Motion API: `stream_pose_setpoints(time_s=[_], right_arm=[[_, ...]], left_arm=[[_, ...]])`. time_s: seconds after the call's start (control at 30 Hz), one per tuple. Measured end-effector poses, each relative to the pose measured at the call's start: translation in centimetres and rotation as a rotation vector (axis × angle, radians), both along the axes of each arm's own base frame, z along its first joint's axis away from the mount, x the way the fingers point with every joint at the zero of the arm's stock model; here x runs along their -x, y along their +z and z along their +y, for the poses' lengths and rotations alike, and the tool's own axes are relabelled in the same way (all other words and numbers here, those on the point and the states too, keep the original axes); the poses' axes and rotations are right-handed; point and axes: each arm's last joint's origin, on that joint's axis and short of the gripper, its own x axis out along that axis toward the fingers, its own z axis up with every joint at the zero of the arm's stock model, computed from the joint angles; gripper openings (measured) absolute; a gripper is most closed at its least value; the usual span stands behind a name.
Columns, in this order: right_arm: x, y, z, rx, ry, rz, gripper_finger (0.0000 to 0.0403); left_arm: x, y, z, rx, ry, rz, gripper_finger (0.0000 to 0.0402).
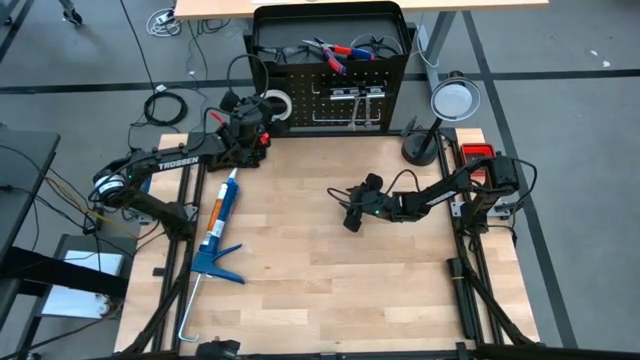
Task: Hang tools onto peg board
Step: Hang the white tape into the black peg board
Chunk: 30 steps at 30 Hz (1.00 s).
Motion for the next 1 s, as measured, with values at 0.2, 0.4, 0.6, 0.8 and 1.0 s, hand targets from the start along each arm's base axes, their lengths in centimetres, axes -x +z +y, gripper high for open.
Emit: stream_pose_setpoints(time_s=[0.2, 0.4, 0.6, 0.8, 1.0], right_arm=[[0.0, 0.0, 0.0, 0.0, 0.0, 0.005, 0.0242], [0.0, 0.0, 0.0, 0.0, 0.0, 0.005, 0.0241], [0.1, -0.1, 0.0, 0.0, 0.0, 0.007, 0.0241], [0.1, -0.1, 0.0, -0.001, 0.0, 0.011, 0.0241], [0.1, -0.1, 0.0, -0.001, 0.0, 0.014, 0.0241]], left_arm=[[0.1, -0.4, -0.2, 0.024, 0.004, 0.033, 0.0153], [-0.2, -1.1, -0.9, 0.056, -0.023, 0.09, 0.0152], [-0.1, -1.1, -1.0, 0.057, -0.018, 0.163, 0.0152], [-0.2, -1.0, -1.1, 0.05, -0.024, 0.155, 0.0152], [-0.4, -0.8, -1.2, 0.033, -0.033, 0.146, 0.0152]])
